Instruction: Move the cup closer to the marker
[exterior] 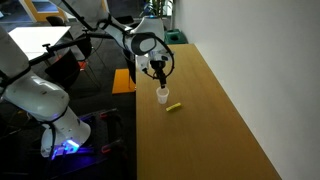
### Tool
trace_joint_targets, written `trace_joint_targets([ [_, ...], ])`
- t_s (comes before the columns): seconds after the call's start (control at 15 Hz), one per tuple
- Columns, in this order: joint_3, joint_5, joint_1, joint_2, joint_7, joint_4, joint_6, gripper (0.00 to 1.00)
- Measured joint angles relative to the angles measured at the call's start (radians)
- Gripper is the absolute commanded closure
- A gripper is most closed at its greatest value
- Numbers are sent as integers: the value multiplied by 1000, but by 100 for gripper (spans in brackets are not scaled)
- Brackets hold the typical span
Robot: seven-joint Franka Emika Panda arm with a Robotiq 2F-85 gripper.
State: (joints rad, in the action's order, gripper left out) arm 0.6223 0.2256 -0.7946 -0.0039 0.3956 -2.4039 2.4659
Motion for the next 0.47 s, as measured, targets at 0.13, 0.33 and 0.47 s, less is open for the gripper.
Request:
trace_joint_targets([
  [0.13,-152,-4,160,-35,-56,2,-78,0],
  [0.33,-306,-18,323,-49,-124,4,-111,0],
  [0.47,-314,-18,333,-49,-133,4,-111,0],
])
